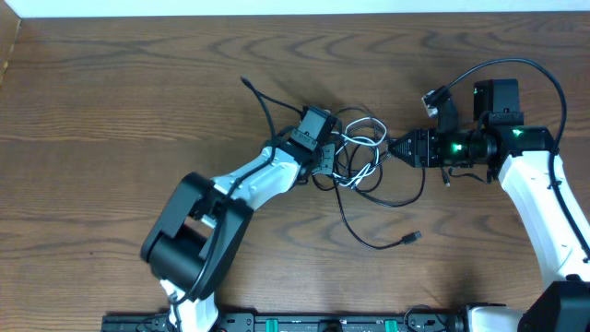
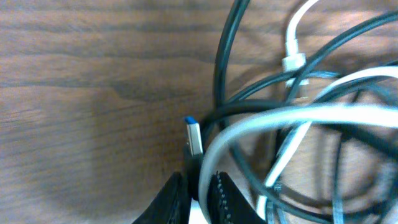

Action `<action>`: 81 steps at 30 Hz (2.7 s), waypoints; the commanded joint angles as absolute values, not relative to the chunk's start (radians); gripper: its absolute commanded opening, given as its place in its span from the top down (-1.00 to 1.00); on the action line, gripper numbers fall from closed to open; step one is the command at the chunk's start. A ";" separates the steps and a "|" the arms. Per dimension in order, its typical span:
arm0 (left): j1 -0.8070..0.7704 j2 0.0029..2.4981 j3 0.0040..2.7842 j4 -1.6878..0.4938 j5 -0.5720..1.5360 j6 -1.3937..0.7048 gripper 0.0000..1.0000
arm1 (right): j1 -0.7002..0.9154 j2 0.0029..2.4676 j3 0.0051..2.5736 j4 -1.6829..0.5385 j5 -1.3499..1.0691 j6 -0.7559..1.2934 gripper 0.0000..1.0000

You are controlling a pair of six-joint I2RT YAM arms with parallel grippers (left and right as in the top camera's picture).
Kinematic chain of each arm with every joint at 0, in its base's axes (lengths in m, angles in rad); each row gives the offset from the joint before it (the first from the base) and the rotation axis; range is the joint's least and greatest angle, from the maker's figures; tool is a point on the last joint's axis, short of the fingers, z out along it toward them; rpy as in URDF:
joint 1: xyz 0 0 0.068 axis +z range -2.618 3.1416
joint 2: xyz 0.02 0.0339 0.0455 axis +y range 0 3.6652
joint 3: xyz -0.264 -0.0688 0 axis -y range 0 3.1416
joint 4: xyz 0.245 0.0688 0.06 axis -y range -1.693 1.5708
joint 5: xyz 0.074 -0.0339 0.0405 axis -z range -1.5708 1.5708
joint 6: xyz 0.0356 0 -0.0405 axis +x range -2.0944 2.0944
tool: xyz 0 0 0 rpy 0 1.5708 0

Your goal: Untangle cables

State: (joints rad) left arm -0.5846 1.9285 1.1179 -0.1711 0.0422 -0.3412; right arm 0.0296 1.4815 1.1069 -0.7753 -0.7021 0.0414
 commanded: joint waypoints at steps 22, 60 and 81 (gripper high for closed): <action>-0.424 1.254 1.145 -0.481 0.163 -0.421 0.79 | 0.295 1.530 1.124 -0.531 -0.464 0.111 0.04; -0.255 1.274 1.135 -0.628 0.164 -0.421 0.29 | 0.419 1.745 1.125 -0.441 -0.342 0.042 0.22; -0.255 1.274 1.135 -0.632 0.163 -0.420 0.29 | 0.360 1.742 1.120 -0.462 -0.381 -0.176 0.98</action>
